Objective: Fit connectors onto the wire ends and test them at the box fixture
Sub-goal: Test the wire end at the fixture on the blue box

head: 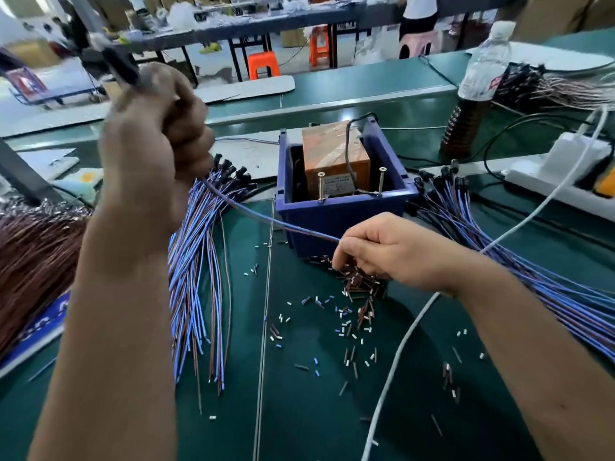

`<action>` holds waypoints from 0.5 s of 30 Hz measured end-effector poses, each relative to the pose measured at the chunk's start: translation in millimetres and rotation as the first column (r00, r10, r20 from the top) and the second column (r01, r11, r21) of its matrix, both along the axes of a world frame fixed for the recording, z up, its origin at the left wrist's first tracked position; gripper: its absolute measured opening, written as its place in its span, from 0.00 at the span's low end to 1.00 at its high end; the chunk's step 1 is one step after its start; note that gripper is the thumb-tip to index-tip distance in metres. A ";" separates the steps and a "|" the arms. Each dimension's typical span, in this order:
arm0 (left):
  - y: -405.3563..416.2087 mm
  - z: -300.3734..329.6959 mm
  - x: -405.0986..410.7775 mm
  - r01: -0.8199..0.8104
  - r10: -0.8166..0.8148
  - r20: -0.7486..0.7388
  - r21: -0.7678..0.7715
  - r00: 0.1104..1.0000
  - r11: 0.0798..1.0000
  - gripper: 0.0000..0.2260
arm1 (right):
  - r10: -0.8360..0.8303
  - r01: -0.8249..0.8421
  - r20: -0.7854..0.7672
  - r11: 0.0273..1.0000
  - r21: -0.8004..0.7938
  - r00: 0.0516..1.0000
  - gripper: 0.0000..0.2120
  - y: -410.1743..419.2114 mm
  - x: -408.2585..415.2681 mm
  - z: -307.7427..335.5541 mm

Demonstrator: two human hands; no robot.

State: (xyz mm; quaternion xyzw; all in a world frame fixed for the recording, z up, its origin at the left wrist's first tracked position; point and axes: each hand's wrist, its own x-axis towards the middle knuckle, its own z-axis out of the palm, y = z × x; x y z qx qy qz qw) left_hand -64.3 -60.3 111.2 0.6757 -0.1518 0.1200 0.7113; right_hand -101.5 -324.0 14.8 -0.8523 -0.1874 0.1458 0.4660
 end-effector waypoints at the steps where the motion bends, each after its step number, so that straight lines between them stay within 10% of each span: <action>1: -15.1 -5.6 -5.9 0.025 -0.026 0.005 0.142 1.000 0.990 0.16 | -0.016 0.016 -0.002 1.000 -0.015 1.000 0.17 -2.3 -0.6 -4.4; 4: -72.9 -42.0 -28.6 0.026 -0.196 0.181 0.666 0.964 0.745 0.13 | -0.020 0.021 -0.024 1.000 0.009 1.000 0.16 1.7 -3.0 -12.0; 7: -105.6 -75.7 -41.2 -0.208 -0.257 0.373 0.841 0.892 0.499 0.12 | -0.048 0.049 0.009 0.997 -0.060 0.999 0.19 6.7 -0.4 -19.1; 15: -102.8 -124.8 -38.4 -0.168 -0.247 0.318 0.859 0.915 0.484 0.12 | -0.001 0.001 0.007 0.998 0.066 1.000 0.11 -29.3 -6.0 -30.9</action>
